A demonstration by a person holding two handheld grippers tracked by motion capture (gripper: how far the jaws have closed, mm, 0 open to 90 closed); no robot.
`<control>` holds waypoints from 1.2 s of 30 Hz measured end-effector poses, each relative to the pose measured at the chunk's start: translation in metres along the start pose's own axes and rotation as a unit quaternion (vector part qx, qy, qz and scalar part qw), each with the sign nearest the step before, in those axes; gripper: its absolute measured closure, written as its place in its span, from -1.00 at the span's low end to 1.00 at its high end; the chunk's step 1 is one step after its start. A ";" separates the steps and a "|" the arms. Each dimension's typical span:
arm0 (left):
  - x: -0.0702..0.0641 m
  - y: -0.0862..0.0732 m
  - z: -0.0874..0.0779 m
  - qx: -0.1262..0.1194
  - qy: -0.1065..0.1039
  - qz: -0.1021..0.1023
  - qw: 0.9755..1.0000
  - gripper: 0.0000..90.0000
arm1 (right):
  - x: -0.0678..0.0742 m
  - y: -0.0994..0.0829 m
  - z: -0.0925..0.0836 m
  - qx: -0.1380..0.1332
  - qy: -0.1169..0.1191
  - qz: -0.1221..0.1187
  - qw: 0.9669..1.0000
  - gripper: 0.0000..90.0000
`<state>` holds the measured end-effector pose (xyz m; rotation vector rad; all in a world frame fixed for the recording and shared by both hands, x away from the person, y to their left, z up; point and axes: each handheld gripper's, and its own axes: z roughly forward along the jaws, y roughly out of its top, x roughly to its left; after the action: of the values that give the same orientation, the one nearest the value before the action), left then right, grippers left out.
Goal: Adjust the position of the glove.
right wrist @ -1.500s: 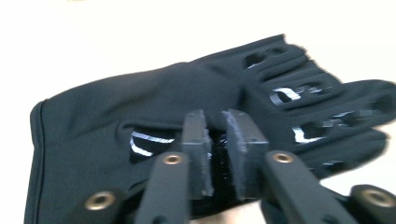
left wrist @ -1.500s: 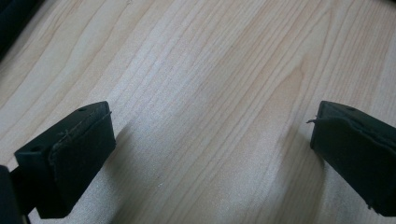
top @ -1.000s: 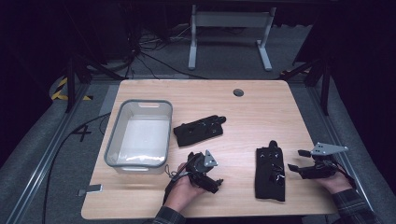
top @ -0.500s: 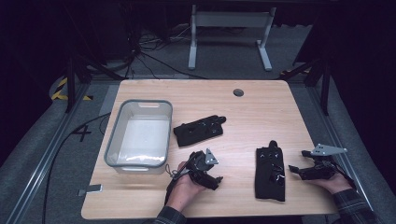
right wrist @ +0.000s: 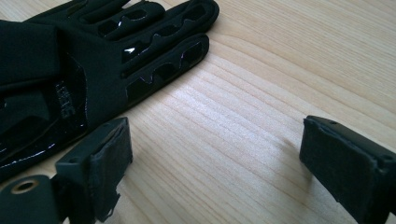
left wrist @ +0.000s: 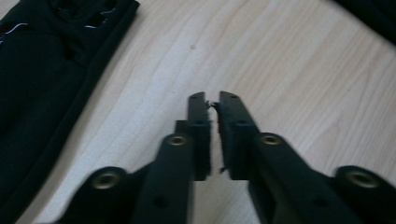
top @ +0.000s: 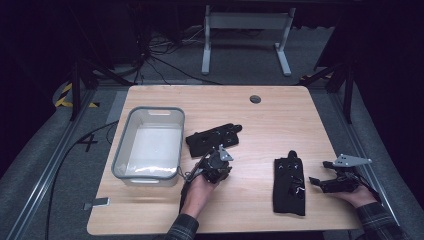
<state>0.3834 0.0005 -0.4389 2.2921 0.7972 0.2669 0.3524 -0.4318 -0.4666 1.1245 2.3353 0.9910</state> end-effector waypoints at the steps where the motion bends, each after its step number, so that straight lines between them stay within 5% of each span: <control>1: 0.002 0.002 0.000 0.000 0.003 -0.003 1.000 0.99 | 0.000 0.000 0.000 0.000 0.000 0.000 1.000 -0.79; 18: 0.039 0.025 0.009 -0.011 0.073 -0.064 0.995 1.00 | 0.000 0.000 0.000 -0.001 0.001 0.000 1.000 -0.78; 36: 0.063 0.025 0.037 0.024 0.096 -0.091 0.991 1.00 | 0.000 0.000 0.000 -0.001 0.001 -0.001 1.000 -0.78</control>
<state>0.4590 0.0049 -0.4517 2.2415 1.1155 0.3938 0.3525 -0.4322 -0.4666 1.1214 2.3366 0.9932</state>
